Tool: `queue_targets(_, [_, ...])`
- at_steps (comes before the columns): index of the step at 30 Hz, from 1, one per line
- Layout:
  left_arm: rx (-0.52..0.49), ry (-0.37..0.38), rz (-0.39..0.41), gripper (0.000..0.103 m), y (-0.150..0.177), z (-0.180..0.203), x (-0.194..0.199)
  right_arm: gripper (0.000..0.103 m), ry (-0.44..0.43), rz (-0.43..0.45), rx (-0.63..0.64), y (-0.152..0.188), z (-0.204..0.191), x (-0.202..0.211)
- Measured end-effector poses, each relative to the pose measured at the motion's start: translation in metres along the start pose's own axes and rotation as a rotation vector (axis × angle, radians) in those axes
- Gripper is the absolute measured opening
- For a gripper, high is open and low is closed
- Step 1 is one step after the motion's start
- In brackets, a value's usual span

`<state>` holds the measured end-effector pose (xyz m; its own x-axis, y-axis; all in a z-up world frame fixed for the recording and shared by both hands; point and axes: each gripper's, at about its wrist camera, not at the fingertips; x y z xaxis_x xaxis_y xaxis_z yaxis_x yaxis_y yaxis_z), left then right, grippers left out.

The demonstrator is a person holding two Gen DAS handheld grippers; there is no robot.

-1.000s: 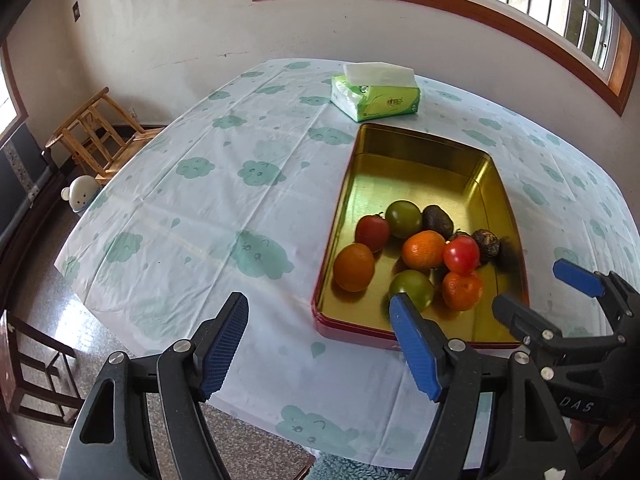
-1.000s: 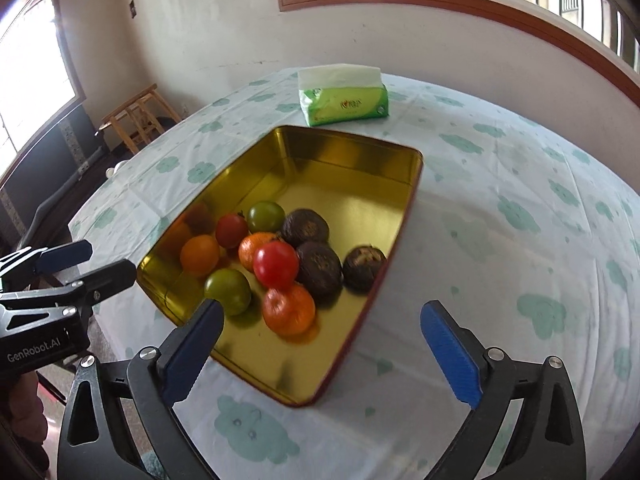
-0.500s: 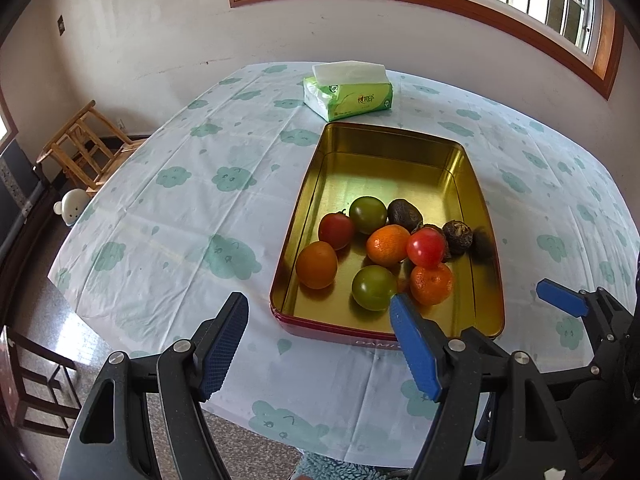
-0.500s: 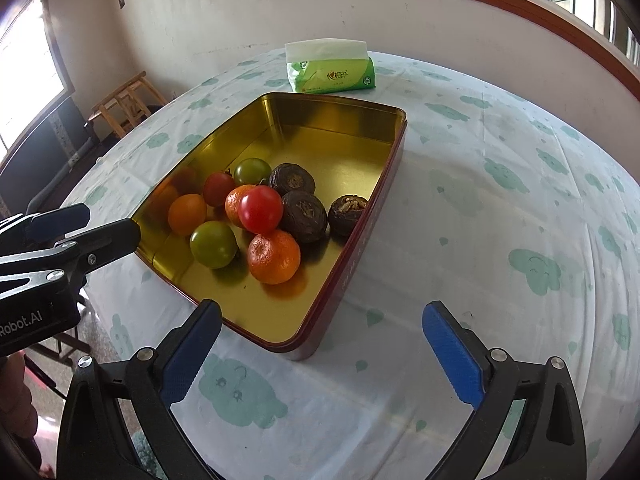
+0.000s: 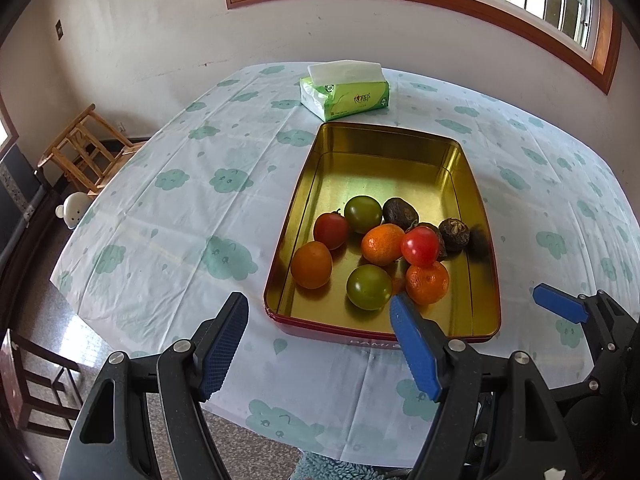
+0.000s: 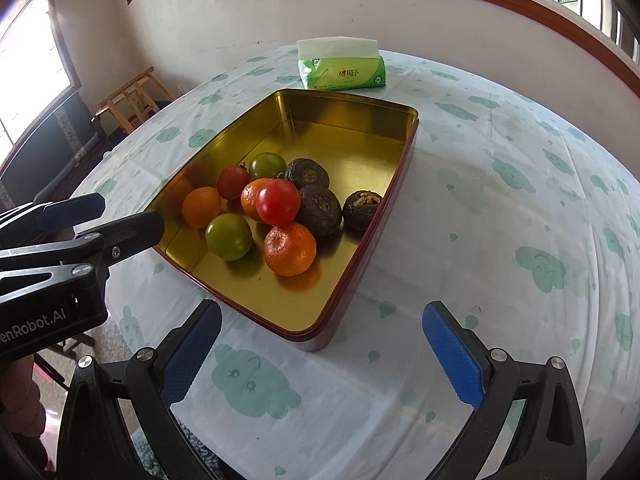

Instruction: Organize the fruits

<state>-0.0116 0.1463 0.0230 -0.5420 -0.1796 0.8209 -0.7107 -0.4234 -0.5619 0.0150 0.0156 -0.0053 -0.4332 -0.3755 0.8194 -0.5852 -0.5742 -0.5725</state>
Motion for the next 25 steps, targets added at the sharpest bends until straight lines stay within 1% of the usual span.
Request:
queue_targets(19, [-0.011,0.02,-0.022,0.071,0.0036,0.0005,-0.0027,0.1,-0.004,-0.012,0.009,0.0,-0.0049,0.0007])
queue_targets(24, [-0.018,0.024,-0.016,0.071,0.004,0.0018,-0.0008,0.1,-0.005,-0.013,0.011,0.0004,-0.0053,-0.0001])
queue_targets(25, [-0.019,0.024,-0.017,0.073,0.0039,0.0023,-0.0004,0.1,-0.007,-0.013,0.012,0.0006,-0.0054,-0.0004])
Point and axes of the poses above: each gripper's, at about its wrist camera, not at the fingertips, and x roughly against the way its jaws point, z to its right, y to its underside, and after that the axes turned 15 degrees about x, right-handed
